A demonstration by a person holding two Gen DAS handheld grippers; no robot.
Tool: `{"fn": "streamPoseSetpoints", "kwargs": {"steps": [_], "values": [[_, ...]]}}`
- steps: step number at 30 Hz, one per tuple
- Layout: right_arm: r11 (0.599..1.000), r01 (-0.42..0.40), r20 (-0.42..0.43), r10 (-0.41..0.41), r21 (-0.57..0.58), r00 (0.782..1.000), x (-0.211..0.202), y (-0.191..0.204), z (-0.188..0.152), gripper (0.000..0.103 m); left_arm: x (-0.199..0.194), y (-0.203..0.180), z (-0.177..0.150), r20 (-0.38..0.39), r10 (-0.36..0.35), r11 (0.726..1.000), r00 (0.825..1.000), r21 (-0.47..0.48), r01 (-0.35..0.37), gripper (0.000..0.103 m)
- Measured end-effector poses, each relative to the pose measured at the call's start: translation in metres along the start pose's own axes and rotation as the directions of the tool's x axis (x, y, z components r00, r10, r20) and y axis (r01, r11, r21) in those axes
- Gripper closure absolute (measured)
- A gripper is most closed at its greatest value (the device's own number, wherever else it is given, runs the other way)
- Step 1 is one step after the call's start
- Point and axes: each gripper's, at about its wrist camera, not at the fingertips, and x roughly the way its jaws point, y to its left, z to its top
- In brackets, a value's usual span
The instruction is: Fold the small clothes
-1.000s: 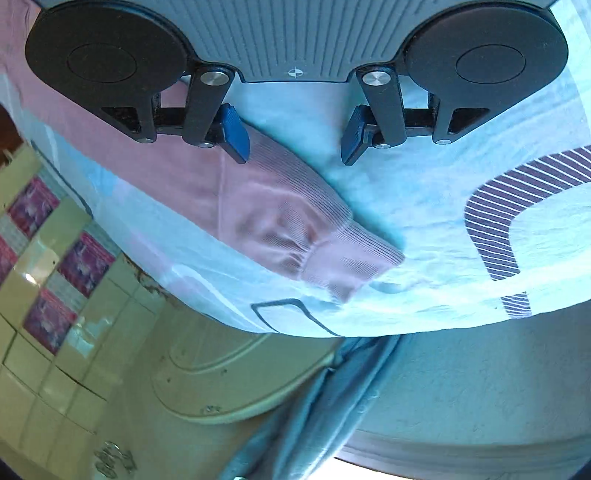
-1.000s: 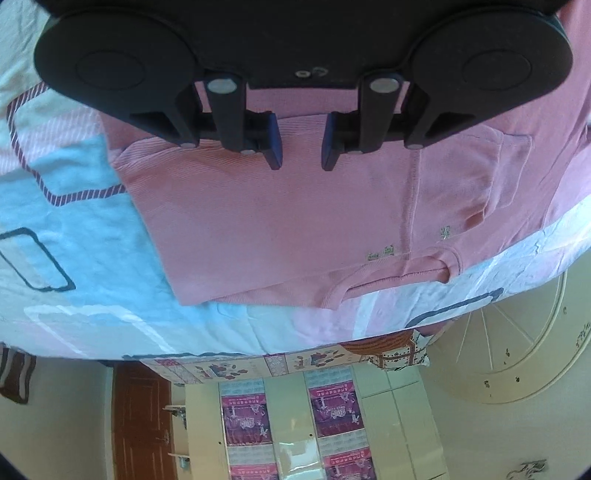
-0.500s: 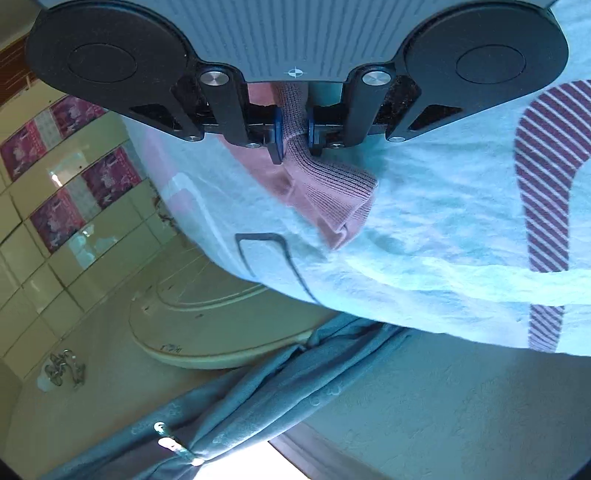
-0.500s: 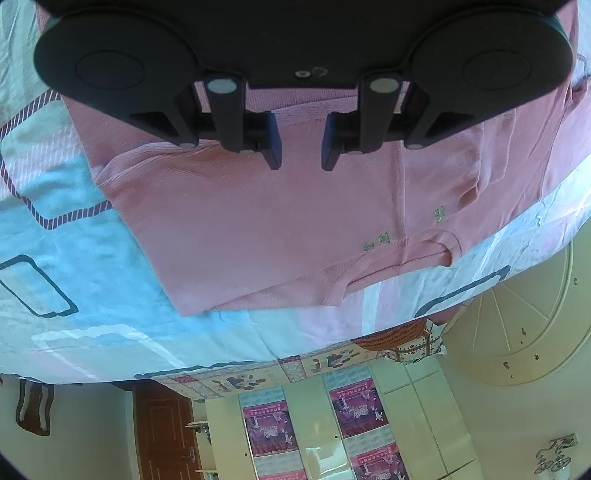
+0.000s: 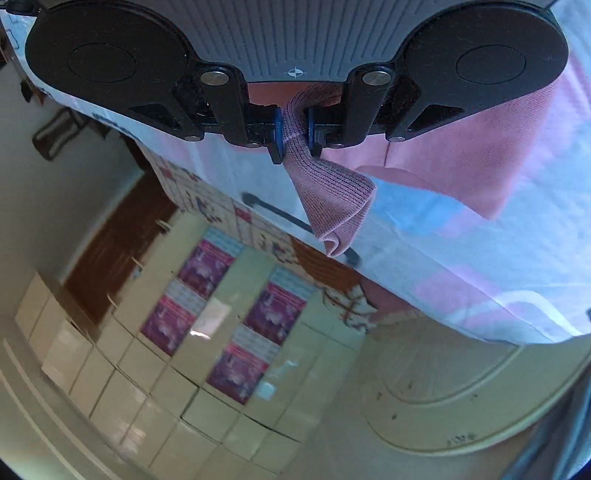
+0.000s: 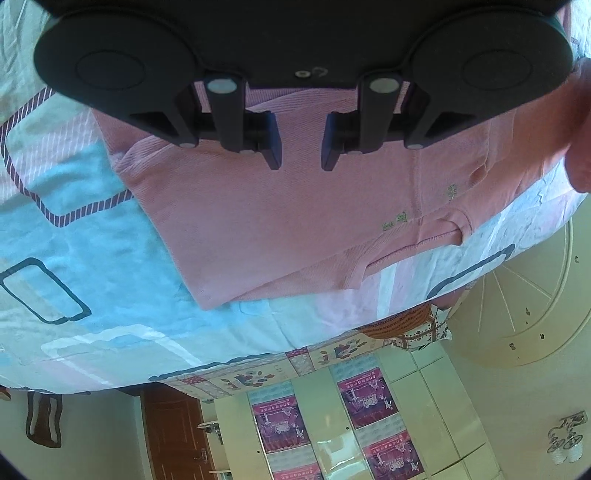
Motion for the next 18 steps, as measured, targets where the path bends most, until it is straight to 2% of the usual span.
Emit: {"fn": "streamPoseSetpoints", "kwargs": {"steps": [3,6,11,13,15,16,17,18], "values": [[1.000,-0.013,-0.001,0.013,0.022,1.000,-0.001,-0.008,0.002,0.079,0.025,-0.059,-0.019,-0.066,-0.028,0.996,0.997,0.087,0.034,0.091],[0.999,-0.032,0.000,0.032,0.038,0.999,-0.005,-0.016,0.004,0.079,0.035,-0.114,-0.044,-0.131,-0.040,0.980,0.991,0.188,0.065,0.091],[0.995,-0.066,-0.010,0.067,0.070,0.998,-0.006,-0.029,0.009,0.078,0.041,-0.177,-0.080,-0.208,-0.020,0.944,0.978,0.317,0.087,0.091],[0.992,-0.091,-0.015,0.092,0.084,0.996,-0.006,-0.033,0.011,0.072,0.046,-0.193,-0.092,-0.244,-0.004,0.932,0.970,0.351,0.092,0.091],[0.990,-0.108,-0.015,0.110,0.093,0.994,-0.006,-0.034,0.012,0.054,0.052,-0.205,-0.105,-0.297,0.030,0.909,0.954,0.406,0.098,0.091],[0.988,-0.122,-0.013,0.124,0.095,0.992,-0.006,-0.034,0.012,0.051,0.056,-0.210,-0.112,-0.316,0.058,0.895,0.947,0.436,0.090,0.090],[0.986,-0.138,-0.014,0.140,0.096,0.990,-0.007,-0.034,0.012,0.048,0.058,-0.213,-0.118,-0.324,0.071,0.885,0.944,0.456,0.090,0.085],[0.984,-0.149,-0.018,0.151,0.096,0.988,-0.006,-0.033,0.012,0.048,0.057,-0.214,-0.119,-0.315,0.044,0.878,0.948,0.464,0.114,0.062]]}}
